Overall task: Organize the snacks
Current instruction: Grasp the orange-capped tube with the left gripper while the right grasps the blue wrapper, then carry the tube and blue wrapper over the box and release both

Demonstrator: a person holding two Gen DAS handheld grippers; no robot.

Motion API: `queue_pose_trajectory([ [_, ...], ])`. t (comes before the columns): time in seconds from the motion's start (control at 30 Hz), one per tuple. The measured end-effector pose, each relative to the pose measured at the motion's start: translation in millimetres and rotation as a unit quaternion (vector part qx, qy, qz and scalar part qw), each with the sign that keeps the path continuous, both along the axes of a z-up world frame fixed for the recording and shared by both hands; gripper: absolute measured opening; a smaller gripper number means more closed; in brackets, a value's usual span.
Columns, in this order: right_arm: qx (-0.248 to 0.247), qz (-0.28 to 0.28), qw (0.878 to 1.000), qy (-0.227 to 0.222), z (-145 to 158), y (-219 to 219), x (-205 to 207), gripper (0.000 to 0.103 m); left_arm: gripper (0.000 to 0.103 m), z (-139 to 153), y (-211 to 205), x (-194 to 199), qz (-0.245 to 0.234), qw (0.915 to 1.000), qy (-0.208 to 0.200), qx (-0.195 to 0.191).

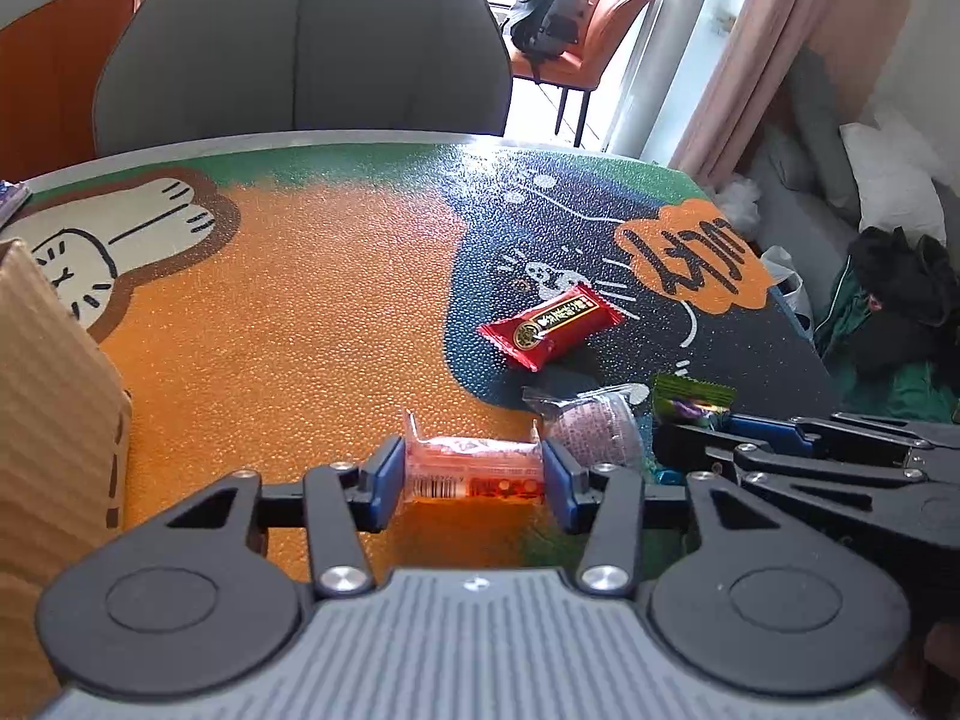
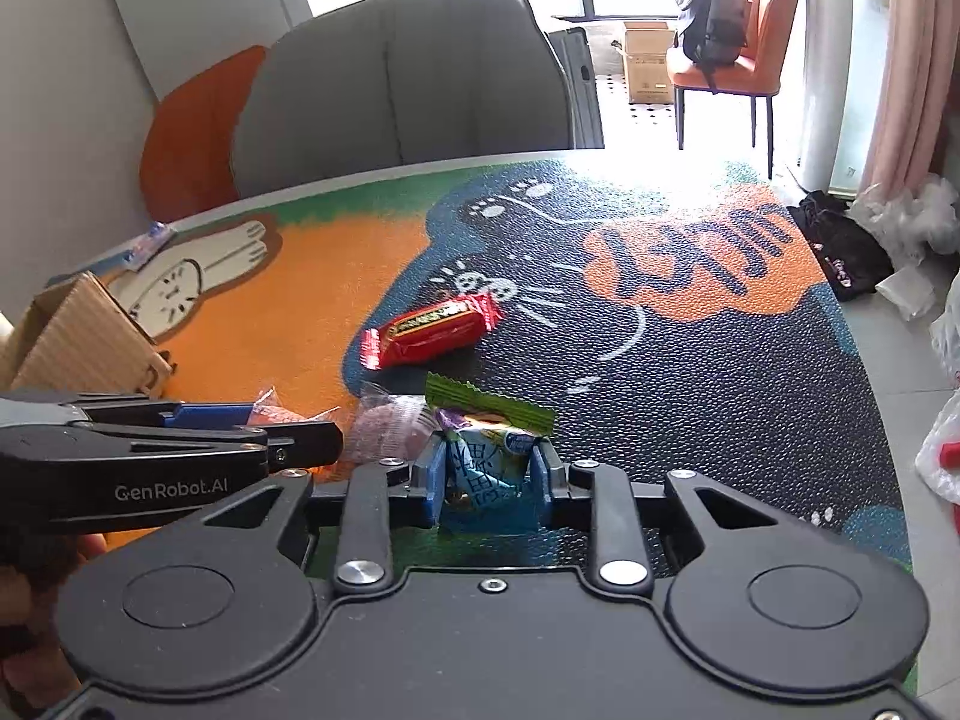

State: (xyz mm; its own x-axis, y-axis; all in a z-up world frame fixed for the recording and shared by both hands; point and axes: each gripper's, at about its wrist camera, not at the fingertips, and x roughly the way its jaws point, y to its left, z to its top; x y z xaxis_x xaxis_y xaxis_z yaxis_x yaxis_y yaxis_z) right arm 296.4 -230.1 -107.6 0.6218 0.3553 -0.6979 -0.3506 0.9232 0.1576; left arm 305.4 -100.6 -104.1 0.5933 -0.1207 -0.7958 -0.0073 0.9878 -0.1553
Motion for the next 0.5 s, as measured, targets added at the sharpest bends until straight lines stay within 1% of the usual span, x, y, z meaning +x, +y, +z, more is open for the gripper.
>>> queue_pose_trajectory([
  [0.17, 0.008, 0.006, 1.000, -0.015, 10.4, 4.0, -7.0, 0.027, 0.047, 14.7, 1.9, -9.5, 0.000, 0.9999, -0.016, -0.003],
  [0.5, 0.024, 0.023, 0.999, -0.042, 39.6, 16.6, -23.3, 0.027, 0.047, 53.5, 13.3, -30.8, 0.007, 0.9986, -0.052, -0.008],
])
